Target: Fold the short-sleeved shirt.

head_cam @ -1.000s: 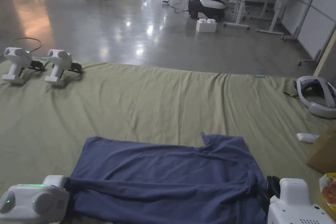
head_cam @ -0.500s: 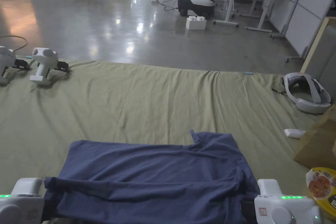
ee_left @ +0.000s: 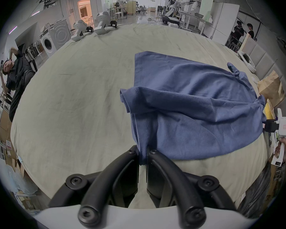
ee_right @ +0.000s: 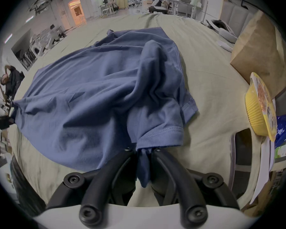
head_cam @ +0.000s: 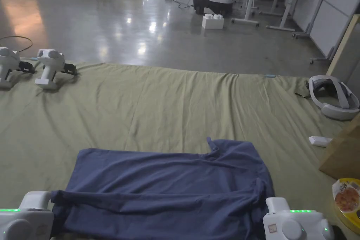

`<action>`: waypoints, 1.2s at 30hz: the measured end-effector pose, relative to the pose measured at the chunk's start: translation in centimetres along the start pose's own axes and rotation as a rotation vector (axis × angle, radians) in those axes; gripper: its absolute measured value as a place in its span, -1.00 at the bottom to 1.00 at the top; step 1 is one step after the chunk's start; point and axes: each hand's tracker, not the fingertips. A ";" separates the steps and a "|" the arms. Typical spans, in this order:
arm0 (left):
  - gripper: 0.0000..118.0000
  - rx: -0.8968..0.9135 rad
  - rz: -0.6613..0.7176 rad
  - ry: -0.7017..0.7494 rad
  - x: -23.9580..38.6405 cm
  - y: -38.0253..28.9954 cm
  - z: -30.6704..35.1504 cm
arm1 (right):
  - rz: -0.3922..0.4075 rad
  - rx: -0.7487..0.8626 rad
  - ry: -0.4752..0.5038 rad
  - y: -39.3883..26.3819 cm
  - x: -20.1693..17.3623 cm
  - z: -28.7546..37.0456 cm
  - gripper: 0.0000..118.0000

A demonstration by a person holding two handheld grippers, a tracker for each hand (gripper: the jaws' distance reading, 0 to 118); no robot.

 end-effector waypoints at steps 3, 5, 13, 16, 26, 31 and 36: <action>-0.83 -0.006 0.030 -0.039 -0.4 0.4 -0.5 | -0.004 0.020 -0.014 -0.1 -0.3 1.2 -0.75; -0.83 0.007 0.032 -0.044 -0.5 0.6 0.0 | 0.001 0.044 -0.021 -0.2 -0.4 2.3 -0.75; -0.83 0.077 0.016 -0.104 -0.1 2.1 5.7 | -0.011 0.130 -0.020 -0.4 0.2 8.2 -0.76; -0.83 0.088 0.004 -0.090 0.5 1.8 8.0 | 0.018 0.128 -0.038 -1.5 0.1 9.6 -0.76; -0.83 -0.056 0.034 -0.105 -1.6 -5.3 8.5 | 0.052 -0.026 -0.050 -9.4 0.1 8.9 -0.76; -0.83 -0.118 0.040 -0.088 -1.2 -8.7 6.0 | 0.082 -0.056 -0.097 -11.3 -1.0 6.7 -0.76; -0.83 -0.128 0.051 -0.077 -1.1 -8.9 4.6 | 0.116 -0.042 -0.130 -10.8 -1.7 7.0 -0.72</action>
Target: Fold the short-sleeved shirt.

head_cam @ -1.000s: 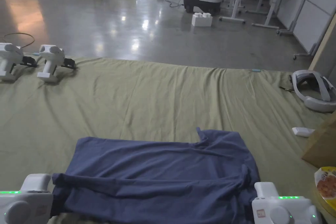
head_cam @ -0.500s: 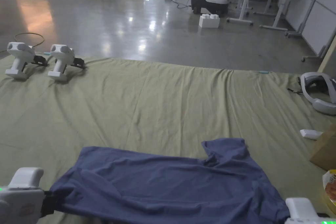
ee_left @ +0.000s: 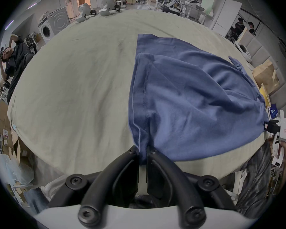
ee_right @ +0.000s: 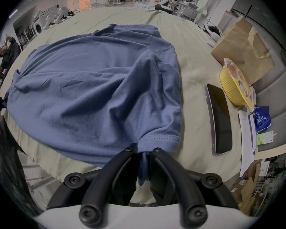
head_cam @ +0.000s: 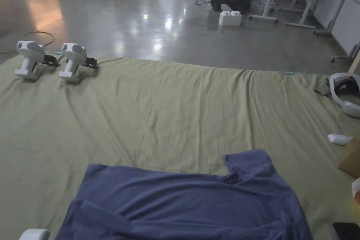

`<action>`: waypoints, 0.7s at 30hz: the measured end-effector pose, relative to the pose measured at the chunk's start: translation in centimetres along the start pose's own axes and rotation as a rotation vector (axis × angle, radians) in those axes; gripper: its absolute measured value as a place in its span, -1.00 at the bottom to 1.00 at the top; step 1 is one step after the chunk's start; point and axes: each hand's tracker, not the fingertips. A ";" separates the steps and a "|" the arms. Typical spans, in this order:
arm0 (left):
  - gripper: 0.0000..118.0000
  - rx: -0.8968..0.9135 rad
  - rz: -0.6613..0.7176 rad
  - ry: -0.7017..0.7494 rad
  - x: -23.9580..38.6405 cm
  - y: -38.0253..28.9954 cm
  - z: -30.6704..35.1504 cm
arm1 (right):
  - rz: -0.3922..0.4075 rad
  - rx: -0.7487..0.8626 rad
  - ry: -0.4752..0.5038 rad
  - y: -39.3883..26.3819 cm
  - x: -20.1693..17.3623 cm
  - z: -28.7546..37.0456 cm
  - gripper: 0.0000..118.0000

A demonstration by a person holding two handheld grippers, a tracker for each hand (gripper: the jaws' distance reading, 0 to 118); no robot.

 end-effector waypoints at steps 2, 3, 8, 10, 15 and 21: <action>-0.82 0.005 -0.007 0.003 -0.1 0.5 0.2 | 0.006 0.019 -0.011 0.2 0.1 1.1 -0.58; -0.77 0.012 -0.010 0.005 -0.2 0.7 0.5 | -0.002 0.048 -0.024 0.5 0.3 1.9 -0.56; -0.28 0.157 -0.003 0.027 0.7 2.9 3.3 | -0.072 0.269 -0.021 2.8 0.8 6.2 -0.43; -0.10 0.259 0.015 -0.001 1.3 3.8 4.7 | -0.114 0.384 0.020 3.9 0.7 7.6 -0.38; -0.06 0.502 -0.039 0.029 4.3 6.5 8.0 | -0.158 0.571 -0.029 7.0 -1.5 9.9 -0.38; -0.11 0.730 -0.055 0.042 6.8 8.2 10.4 | -0.073 0.870 -0.078 8.0 -4.9 12.0 -0.38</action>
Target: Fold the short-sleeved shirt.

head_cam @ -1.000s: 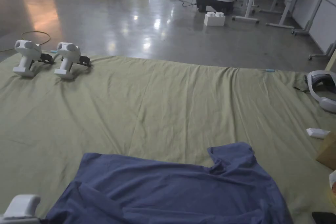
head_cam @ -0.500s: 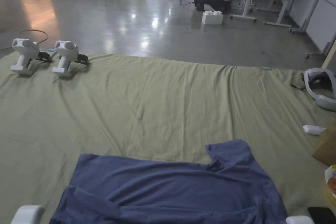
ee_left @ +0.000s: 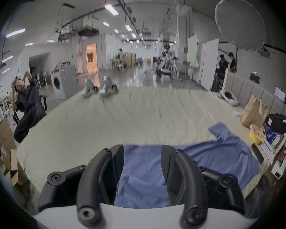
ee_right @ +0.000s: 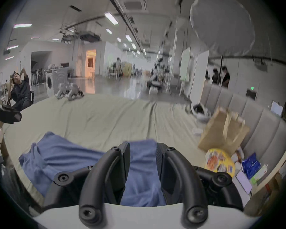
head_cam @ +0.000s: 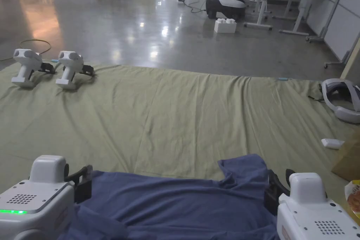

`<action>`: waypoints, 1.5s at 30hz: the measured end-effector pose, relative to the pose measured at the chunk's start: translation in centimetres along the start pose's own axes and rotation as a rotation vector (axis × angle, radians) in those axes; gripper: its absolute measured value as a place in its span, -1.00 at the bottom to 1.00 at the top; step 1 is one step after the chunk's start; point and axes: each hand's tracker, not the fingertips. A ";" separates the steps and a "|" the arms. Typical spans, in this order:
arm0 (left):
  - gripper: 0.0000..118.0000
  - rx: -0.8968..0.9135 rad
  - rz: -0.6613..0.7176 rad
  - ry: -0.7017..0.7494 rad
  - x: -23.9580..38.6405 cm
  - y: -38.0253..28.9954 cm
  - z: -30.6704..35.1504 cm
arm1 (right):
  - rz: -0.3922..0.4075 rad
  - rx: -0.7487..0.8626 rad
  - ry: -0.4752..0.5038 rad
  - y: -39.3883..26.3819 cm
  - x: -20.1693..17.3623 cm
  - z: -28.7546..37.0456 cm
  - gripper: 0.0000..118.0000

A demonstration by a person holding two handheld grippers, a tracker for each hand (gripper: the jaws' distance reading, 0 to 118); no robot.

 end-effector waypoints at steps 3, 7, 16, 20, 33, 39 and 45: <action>-0.56 0.101 -0.015 0.029 0.1 0.1 -0.3 | -0.051 0.077 -0.022 0.7 -1.1 -0.1 -0.59; -0.88 0.186 -0.006 0.029 0.9 0.3 0.7 | -0.138 0.154 -0.068 1.6 -1.5 0.0 -0.77; -0.97 0.272 0.009 0.062 0.1 -0.8 0.6 | -0.147 0.221 -0.031 2.6 -1.9 0.2 -0.78; -0.97 0.211 0.016 0.073 -1.1 -1.4 -1.5 | -0.155 0.190 -0.037 2.2 -2.1 -0.5 -0.79; -0.28 -0.385 -0.005 0.000 -5.2 -1.6 -17.1 | -0.133 0.100 -0.023 1.2 -1.6 -3.6 -0.86; 0.15 -0.577 0.068 0.033 -6.2 -2.3 -21.8 | -0.101 0.037 -0.028 0.1 -1.2 -4.9 -0.86; 0.15 -0.773 0.042 0.066 -6.2 -4.3 -25.1 | -0.098 -0.026 -0.038 -1.4 -0.3 -6.0 -0.86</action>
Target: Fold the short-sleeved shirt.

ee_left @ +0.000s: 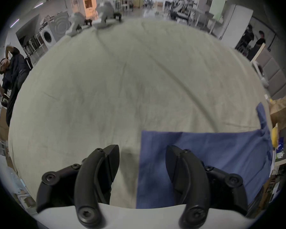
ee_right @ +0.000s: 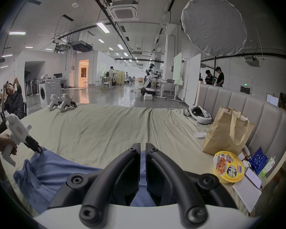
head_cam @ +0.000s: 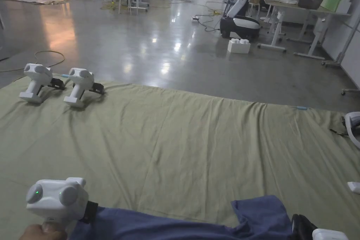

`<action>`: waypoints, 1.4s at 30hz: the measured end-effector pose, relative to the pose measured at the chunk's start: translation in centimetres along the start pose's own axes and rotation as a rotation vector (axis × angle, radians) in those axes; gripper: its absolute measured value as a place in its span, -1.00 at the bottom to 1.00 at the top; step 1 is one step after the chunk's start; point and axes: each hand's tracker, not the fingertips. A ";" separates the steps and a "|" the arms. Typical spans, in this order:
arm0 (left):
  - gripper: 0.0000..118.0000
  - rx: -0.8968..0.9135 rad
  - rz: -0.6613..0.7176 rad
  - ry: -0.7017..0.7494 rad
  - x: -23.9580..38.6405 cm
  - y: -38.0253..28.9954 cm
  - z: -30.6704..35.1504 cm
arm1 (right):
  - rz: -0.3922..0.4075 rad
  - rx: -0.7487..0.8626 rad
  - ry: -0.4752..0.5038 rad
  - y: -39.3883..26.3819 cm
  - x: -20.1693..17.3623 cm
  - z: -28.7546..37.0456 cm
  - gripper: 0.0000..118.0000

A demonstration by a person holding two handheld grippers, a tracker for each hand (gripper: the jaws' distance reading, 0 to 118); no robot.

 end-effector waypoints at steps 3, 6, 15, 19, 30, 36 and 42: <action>0.15 0.028 0.009 -0.011 0.5 -0.2 0.1 | -0.006 -0.033 -0.004 -0.5 0.3 -0.3 -0.86; 0.15 0.047 -0.025 0.013 1.5 -0.6 1.2 | -0.011 -0.062 -0.008 -1.2 0.8 -0.7 -0.86; 0.15 0.055 -0.047 0.002 0.8 0.7 0.6 | -0.028 -0.113 -0.013 -2.1 1.3 -1.5 -0.86; -0.59 0.093 -0.084 -0.003 1.2 0.8 0.8 | -0.030 -0.131 -0.009 -2.4 1.5 -2.0 -0.86; -0.91 0.154 -0.148 -0.012 1.1 0.4 2.5 | -0.015 -0.379 -0.024 -2.4 5.6 -8.7 0.05; -0.91 0.245 -0.127 -0.034 1.4 -0.7 4.9 | -0.023 -0.629 0.042 -2.8 8.4 -17.1 0.24; -0.91 0.278 -0.130 -0.034 1.9 -1.8 6.0 | -0.006 -0.800 0.109 -4.8 8.8 -22.5 0.25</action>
